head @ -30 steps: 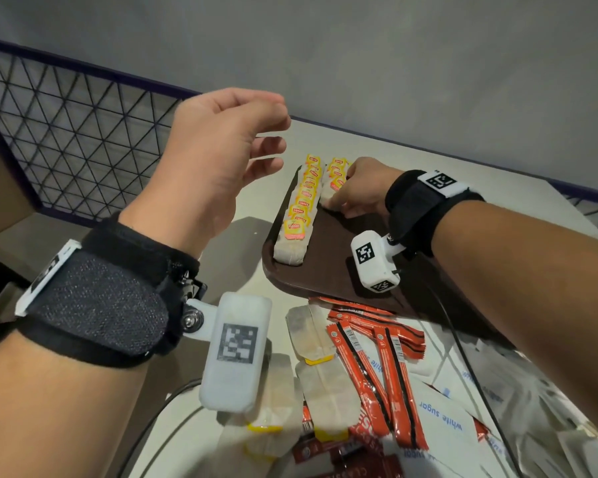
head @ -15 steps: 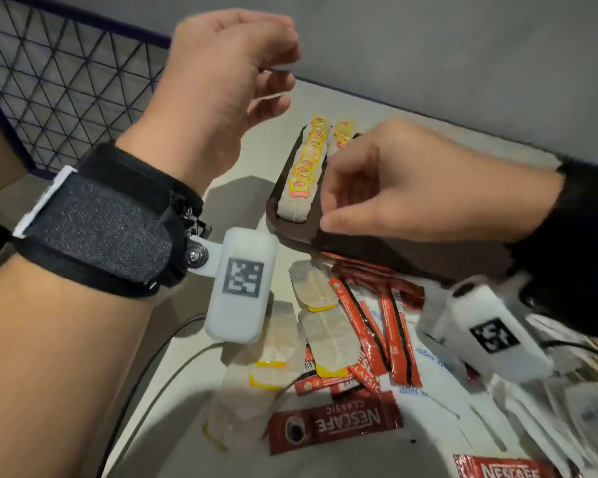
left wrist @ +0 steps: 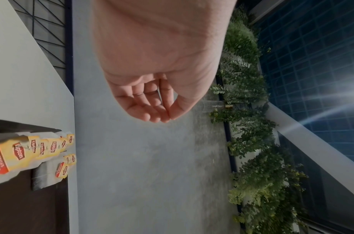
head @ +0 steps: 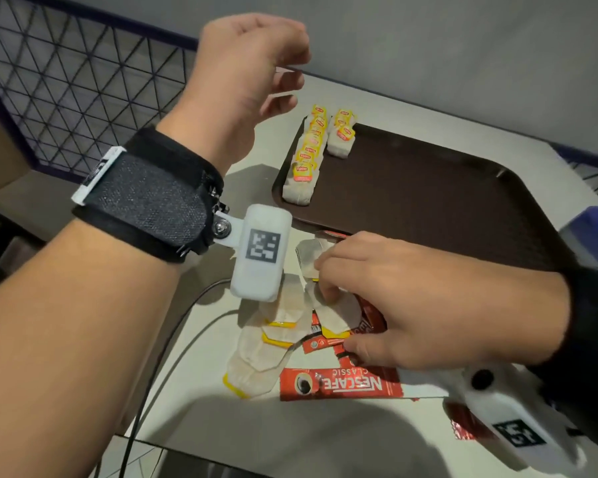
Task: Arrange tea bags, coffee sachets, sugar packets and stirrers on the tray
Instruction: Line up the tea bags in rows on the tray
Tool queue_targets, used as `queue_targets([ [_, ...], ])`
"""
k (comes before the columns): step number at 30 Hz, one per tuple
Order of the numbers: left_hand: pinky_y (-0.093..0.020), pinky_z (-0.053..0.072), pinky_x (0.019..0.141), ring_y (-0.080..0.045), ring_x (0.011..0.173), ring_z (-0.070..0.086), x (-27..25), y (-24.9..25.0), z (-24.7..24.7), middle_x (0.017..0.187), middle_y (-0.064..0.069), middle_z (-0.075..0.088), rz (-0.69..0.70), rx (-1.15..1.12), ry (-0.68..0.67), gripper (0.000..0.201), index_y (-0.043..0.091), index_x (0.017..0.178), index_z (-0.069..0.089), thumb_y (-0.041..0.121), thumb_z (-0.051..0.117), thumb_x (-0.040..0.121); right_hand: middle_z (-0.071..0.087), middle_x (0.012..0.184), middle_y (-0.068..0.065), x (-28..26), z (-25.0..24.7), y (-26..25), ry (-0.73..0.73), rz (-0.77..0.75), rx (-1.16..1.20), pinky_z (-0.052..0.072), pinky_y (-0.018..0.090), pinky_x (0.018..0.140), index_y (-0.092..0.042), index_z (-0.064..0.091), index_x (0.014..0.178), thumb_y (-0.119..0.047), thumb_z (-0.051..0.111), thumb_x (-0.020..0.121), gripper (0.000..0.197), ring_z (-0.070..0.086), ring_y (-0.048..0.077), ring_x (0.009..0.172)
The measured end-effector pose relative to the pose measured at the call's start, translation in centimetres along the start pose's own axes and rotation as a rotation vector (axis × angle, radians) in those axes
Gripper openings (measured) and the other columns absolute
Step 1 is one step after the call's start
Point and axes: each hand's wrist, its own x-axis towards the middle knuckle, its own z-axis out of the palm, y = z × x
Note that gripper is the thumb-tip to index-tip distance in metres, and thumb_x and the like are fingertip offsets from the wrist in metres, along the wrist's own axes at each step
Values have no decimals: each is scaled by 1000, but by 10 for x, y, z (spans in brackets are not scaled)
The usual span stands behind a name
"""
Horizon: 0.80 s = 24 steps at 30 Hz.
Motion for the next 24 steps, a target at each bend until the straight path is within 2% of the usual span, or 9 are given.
queue_targets([
  [5, -28, 52, 61, -17, 66, 63, 1, 2, 1, 78, 1, 69, -10, -14, 6, 14, 10, 100, 73, 9, 70, 87, 51, 116, -20, -2, 1, 0, 20, 17, 10, 44, 30, 100, -35, 51, 114, -53, 60, 89, 32, 44, 8, 118],
  [10, -27, 52, 60, -17, 66, 63, 1, 3, 1, 80, 1, 69, -9, -17, 11, 15, 8, 102, 73, 11, 70, 88, 56, 125, -16, -6, -2, 2, 5, 50, 32, 44, 31, 102, -32, 60, 115, -57, 46, 91, 38, 46, 8, 123],
  [14, -26, 51, 60, -17, 66, 62, 2, 4, 0, 79, 0, 69, -17, -28, 30, 18, 5, 104, 73, 9, 71, 87, 60, 121, -15, -9, -3, 2, 16, 50, 20, 42, 27, 100, -26, 66, 110, -53, 36, 94, 43, 49, 8, 119],
  [20, -27, 51, 60, -18, 65, 62, 3, 3, 0, 77, 1, 69, -27, -33, 32, 23, 1, 109, 73, 9, 70, 87, 62, 119, -18, -7, 3, 0, 59, 32, -32, 44, 31, 100, -31, 67, 109, -47, 23, 97, 49, 54, 6, 114],
  [24, -27, 50, 60, -17, 64, 61, 3, 1, 0, 75, 3, 68, -35, -12, 27, 22, 0, 107, 74, 8, 70, 87, 63, 114, -18, -4, 7, 7, 139, 20, -5, 47, 31, 96, -32, 65, 111, -45, 23, 99, 46, 57, 8, 108],
])
